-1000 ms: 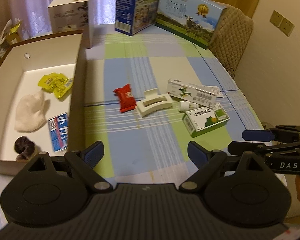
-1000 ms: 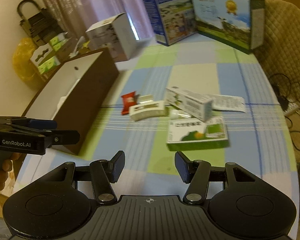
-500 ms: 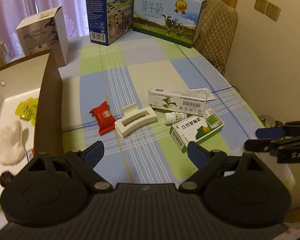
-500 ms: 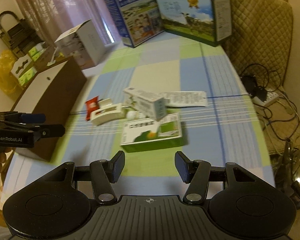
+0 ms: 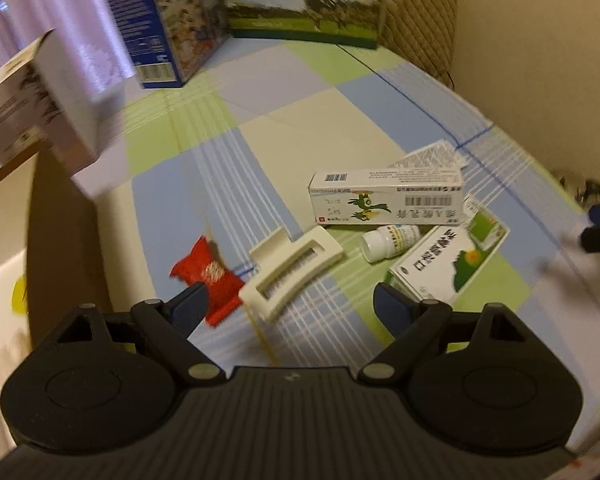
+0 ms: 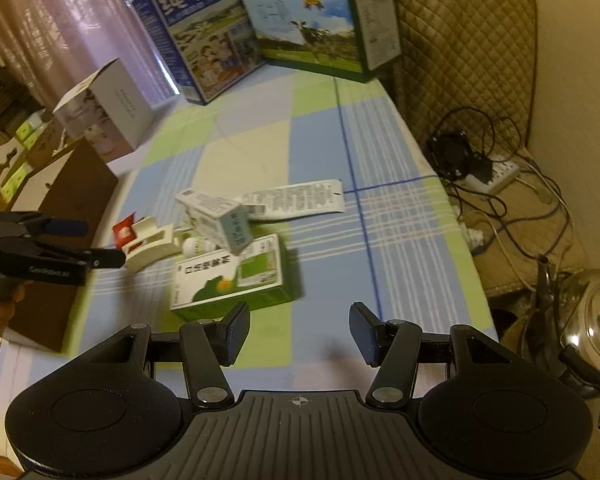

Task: Organize objects
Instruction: 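Move the left tool to the white clip frame while the right tool approaches the long white box, then grasp the white clip frame with the left tool while the right tool grasps the long white box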

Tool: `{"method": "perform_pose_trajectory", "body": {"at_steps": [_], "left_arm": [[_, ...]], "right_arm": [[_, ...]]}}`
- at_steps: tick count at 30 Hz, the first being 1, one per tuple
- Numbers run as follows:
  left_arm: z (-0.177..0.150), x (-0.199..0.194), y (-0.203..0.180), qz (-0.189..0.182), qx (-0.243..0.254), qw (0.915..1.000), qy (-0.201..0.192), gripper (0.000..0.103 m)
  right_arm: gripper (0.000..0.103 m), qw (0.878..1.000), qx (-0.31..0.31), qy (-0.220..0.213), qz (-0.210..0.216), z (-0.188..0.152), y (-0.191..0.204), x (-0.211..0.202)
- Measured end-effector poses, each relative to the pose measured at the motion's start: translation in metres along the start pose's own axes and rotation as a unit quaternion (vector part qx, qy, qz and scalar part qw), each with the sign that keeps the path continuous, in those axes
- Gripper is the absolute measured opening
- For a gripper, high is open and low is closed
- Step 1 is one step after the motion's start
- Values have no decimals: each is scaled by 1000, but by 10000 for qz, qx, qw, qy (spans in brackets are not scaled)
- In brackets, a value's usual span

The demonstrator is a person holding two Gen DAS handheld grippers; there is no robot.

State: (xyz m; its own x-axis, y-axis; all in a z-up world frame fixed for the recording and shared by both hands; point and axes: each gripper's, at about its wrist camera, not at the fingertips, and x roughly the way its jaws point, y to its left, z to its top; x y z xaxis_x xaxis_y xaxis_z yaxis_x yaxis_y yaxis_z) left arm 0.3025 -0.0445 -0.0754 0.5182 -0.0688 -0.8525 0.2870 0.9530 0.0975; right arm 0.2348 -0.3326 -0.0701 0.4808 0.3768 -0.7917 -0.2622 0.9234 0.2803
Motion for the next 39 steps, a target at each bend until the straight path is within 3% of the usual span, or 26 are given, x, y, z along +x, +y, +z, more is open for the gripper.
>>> {"method": "perform_pose_trajectory", "body": {"at_steps": [7, 12, 15, 20, 25, 28, 30, 32, 34, 39], "left_arm": [[13, 45, -3, -123, 650, 9975, 233, 81], [14, 68, -2, -93, 841, 9956, 412, 71], [14, 73, 0, -146, 761, 9961, 428, 64], [8, 74, -5, -209, 551, 9967, 551, 39], [-6, 67, -8, -176, 5, 9970, 757, 27], [-15, 60, -9, -359, -414, 9952, 812, 27], [-19, 56, -12, -364, -426, 9955, 765, 27], [-18, 54, -13, -340, -391, 9962, 705, 41], [-15, 53, -12, -313, -418, 9966, 638, 49], [-2, 59, -10, -245, -357, 9977, 530, 50]], "right_arm": [[53, 9997, 191, 71, -152, 1, -13, 3], [53, 9990, 329, 92, -280, 3, -23, 5], [53, 9987, 375, 104, -333, 4, -27, 7], [53, 9985, 398, 121, -347, 8, -28, 12], [53, 9988, 345, 164, -301, 11, -26, 18], [53, 9990, 312, 191, -268, 13, -24, 21], [53, 9990, 291, 208, -253, 14, -24, 23], [53, 9990, 275, 222, -257, 15, -24, 24], [53, 9990, 279, 217, -266, 15, -25, 25], [53, 9987, 326, 226, -309, 16, -30, 25]]}}
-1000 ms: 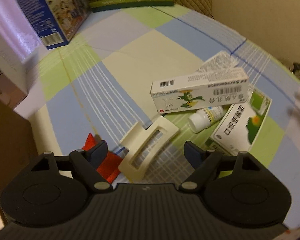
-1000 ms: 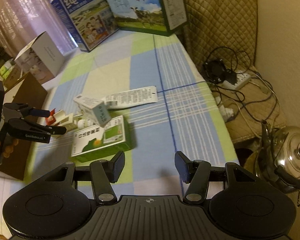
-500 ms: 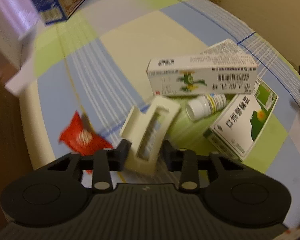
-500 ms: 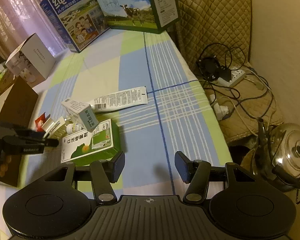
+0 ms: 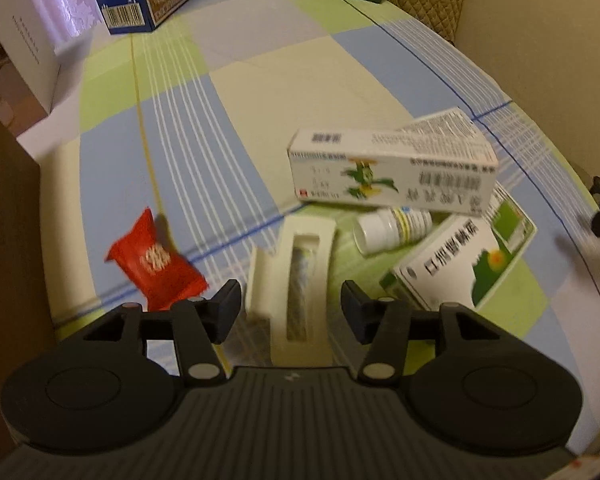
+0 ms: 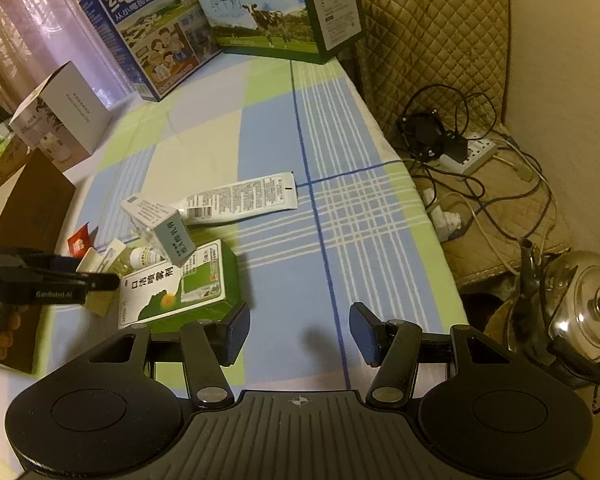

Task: Organize objects
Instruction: 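Grasp the white clip frame with the left tool while the right tool grasps the long white box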

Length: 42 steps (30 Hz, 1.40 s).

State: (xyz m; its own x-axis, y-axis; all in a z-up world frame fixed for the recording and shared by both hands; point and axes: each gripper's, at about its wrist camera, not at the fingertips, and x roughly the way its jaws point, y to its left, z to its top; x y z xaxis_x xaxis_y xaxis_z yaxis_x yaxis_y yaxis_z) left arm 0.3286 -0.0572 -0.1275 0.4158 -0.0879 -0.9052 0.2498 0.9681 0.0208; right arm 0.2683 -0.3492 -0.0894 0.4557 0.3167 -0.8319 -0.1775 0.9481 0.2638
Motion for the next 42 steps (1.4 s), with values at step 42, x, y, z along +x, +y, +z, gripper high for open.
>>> {"method": "perform_pose_trajectory", "body": {"at_steps": [42], "left_arm": [[-40, -52, 51, 747, -1936, 9782, -85, 35]], "right_arm": [[23, 9249, -3460, 553, 1478, 72, 130, 124]]}}
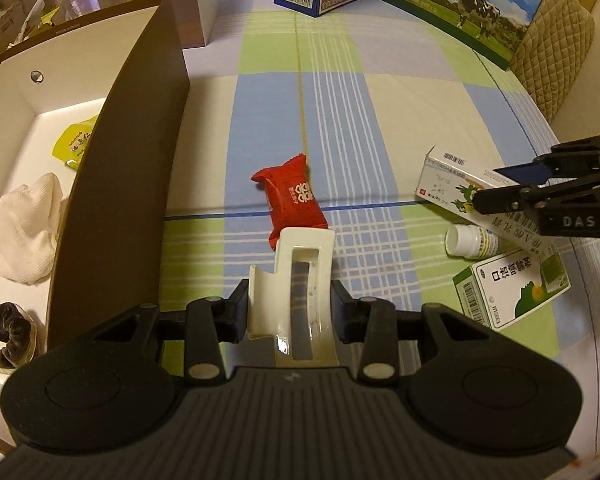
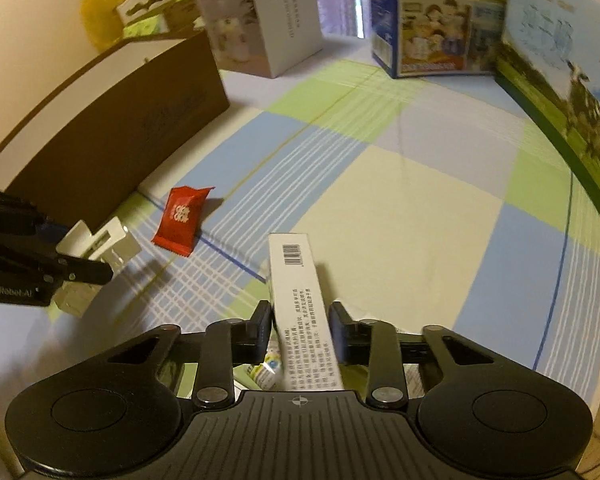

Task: Organize objects
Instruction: 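Grasp the white clip frame with the left tool while the right tool grasps the long white box, then carry the clip frame and long white box over the open box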

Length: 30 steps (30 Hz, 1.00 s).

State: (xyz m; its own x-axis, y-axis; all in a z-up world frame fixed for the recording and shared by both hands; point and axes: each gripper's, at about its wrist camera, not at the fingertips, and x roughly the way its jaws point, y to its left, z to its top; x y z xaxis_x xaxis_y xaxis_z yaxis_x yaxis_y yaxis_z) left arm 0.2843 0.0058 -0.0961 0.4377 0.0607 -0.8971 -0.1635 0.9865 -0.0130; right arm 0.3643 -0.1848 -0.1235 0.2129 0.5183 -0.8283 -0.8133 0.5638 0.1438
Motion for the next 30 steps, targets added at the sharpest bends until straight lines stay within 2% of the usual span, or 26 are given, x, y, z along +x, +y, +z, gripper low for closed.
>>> {"method": "perform_pose_trajectory", "body": {"at_steps": [5, 14, 30], "left_arm": [[0, -4, -2, -18, 1, 10000, -30, 35], [1, -22, -4, -145, 2, 9996, -246, 35], [3, -87, 3, -412, 23, 9947, -940, 35]], "right_arm": [[22, 9992, -335, -59, -232, -3, 14, -4], [22, 9981, 33, -525, -328, -6, 32, -43], [22, 9910, 538, -1180, -321, -5, 82, -100]]}}
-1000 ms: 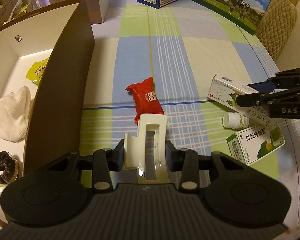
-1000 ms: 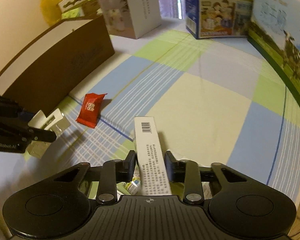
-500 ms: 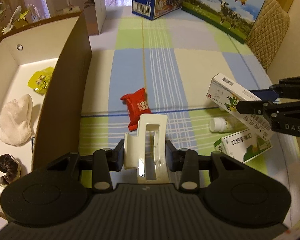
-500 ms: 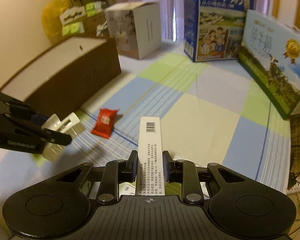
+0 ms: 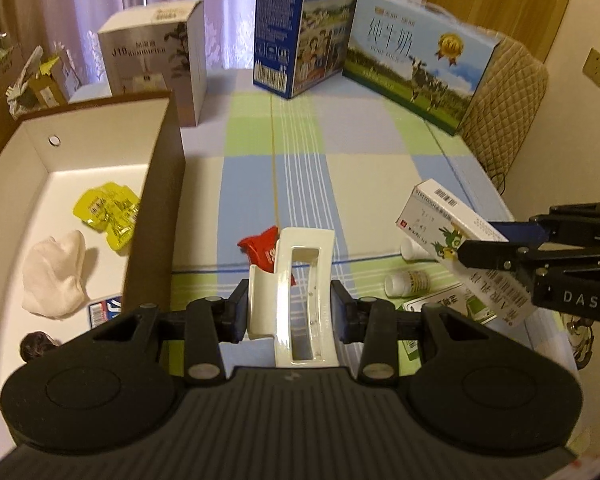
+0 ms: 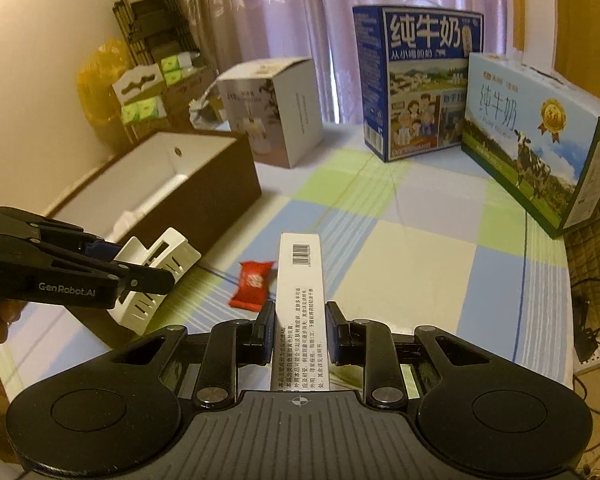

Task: Organize objects
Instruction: 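Carry the clip frame and long white box over the open box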

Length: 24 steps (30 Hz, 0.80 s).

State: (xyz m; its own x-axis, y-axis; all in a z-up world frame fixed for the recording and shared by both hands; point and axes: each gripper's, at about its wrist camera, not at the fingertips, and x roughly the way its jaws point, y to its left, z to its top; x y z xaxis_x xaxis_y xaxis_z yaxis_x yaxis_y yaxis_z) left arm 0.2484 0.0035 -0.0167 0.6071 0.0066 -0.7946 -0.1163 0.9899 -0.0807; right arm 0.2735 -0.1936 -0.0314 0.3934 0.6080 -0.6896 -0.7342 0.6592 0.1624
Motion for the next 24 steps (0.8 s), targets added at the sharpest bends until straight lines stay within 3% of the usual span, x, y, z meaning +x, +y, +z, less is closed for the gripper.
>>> {"method": "perform_pose_trajectory", "body": {"at_steps": [11, 24], "left_arm": [[-5, -42, 37, 69, -125, 9994, -321, 35], [-13, -82, 126, 464, -400, 9968, -516, 35]], "right_arm": [[22, 9987, 115, -288, 409, 21, 66, -2], [22, 9945, 182, -281, 993, 58, 160, 46]]}}
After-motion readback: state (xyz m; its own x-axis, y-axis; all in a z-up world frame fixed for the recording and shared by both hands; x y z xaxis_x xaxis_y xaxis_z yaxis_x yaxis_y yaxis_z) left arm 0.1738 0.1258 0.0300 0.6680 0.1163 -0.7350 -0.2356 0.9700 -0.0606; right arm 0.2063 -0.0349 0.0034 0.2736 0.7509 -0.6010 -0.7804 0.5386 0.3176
